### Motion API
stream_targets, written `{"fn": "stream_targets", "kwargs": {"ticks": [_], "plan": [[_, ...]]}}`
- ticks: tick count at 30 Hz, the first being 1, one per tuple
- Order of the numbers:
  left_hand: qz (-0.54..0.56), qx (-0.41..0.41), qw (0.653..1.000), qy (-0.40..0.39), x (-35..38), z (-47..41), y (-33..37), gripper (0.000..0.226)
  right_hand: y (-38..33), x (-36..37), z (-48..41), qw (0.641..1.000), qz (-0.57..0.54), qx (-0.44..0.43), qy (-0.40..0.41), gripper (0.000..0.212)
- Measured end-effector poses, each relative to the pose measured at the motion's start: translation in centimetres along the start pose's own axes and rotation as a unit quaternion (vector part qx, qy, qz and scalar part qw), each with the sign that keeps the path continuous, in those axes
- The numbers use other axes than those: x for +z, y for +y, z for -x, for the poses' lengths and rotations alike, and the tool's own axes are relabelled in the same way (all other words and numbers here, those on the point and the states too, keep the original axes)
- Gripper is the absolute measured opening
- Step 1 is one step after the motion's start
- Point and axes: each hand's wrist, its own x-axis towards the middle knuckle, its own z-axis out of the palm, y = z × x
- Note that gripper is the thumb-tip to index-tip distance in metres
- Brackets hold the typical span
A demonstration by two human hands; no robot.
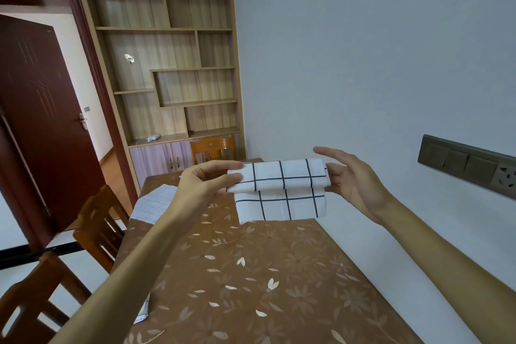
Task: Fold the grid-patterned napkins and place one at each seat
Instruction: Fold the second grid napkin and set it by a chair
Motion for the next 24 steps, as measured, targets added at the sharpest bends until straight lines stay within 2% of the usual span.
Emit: {"fn": "stream_targets", "kwargs": {"ticks": [3, 7, 10, 14, 17, 21, 24], "plan": [[0.011, 0.011, 1.0, 0.002, 0.2, 0.0, 0.0, 0.035, 0.4, 0.2, 0.2, 0.997, 0.049, 0.03, -0.05, 0.047], [0.006, 0.027, 1.0, -0.011, 0.1, -0.2, -0.5, 0.052, 0.8, 1.2, 0.7, 0.99, 0.131, 0.02, -0.04, 0.03], [0.003, 0.007, 1.0, -0.027, 0.1, -0.2, -0.9, 0.061, 0.9, 1.6, 0.6, 0.992, 0.122, 0.003, -0.015, 0.021], [-0.005, -0.043, 0.996, -0.08, 0.3, 0.3, -1.1, 0.049, 0.9, 1.5, 0.4, 0.994, 0.104, -0.001, 0.023, 0.016], [-0.018, -0.05, 0.994, -0.099, 0.3, 0.6, -0.9, 0.038, 0.8, 1.3, 0.6, 0.993, 0.113, -0.005, 0.04, 0.015], [-0.035, -0.041, 0.99, -0.134, 0.2, 0.7, -0.9, 0.046, 0.8, 1.2, 0.8, 0.993, 0.108, 0.001, 0.041, 0.019], [-0.041, -0.035, 0.99, -0.129, 0.1, 0.6, -1.0, 0.053, 0.8, 1.2, 0.7, 0.994, 0.1, 0.0, 0.034, 0.019]]}}
